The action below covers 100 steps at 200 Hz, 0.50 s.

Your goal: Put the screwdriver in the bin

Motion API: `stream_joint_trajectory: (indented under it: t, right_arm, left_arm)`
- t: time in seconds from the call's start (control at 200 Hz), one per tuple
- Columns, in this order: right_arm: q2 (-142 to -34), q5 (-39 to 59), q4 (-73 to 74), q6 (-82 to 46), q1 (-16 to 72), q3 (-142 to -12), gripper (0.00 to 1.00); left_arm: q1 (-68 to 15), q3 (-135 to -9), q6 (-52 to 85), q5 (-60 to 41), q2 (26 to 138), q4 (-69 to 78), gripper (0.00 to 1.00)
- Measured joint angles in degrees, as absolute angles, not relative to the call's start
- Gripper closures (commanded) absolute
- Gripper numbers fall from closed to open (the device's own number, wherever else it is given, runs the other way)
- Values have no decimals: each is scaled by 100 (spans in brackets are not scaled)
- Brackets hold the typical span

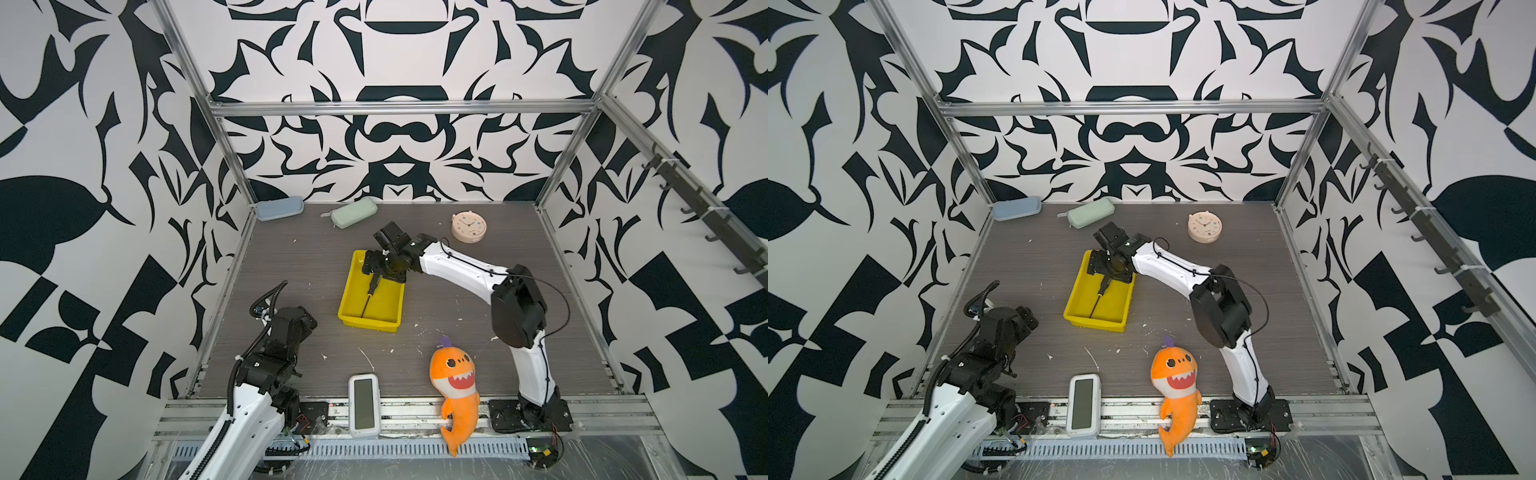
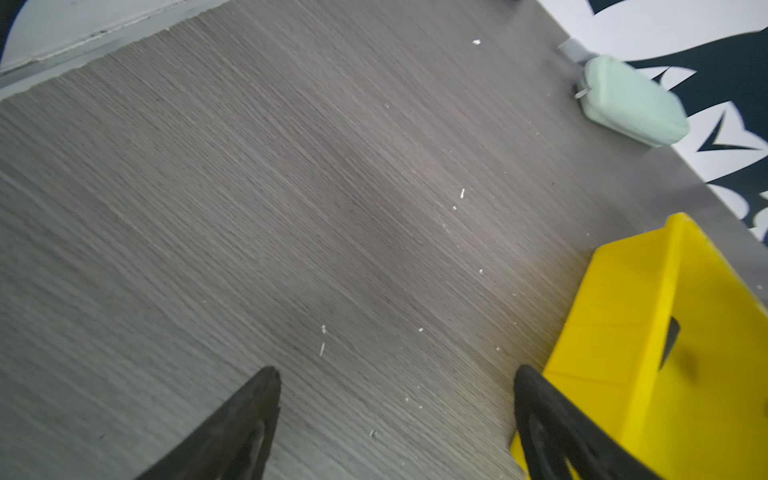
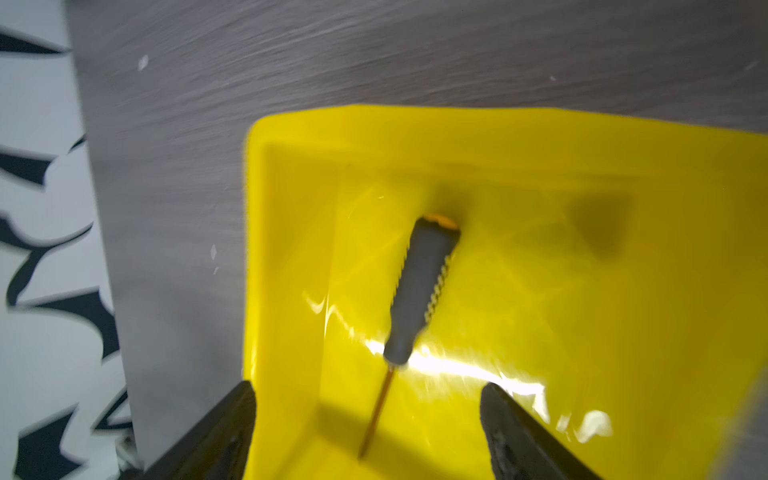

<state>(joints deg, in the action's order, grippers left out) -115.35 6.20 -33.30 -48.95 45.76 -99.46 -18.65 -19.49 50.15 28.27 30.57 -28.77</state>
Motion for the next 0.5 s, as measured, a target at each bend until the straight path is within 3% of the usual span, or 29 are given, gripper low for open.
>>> stream_joint_trajectory:
  t: [0.21, 0.5]
  right_arm:
    - [-9592, -228, -3402, -3968, 4685, -8792, 1]
    - [-6965, -2032, -3070, -3017, 4659, -5935, 1]
  left_arm:
    - [-1865, -1981, 4960, 2471, 3247, -2779, 2]
    - [-1865, -2215, 5105, 731, 4405, -1450, 4]
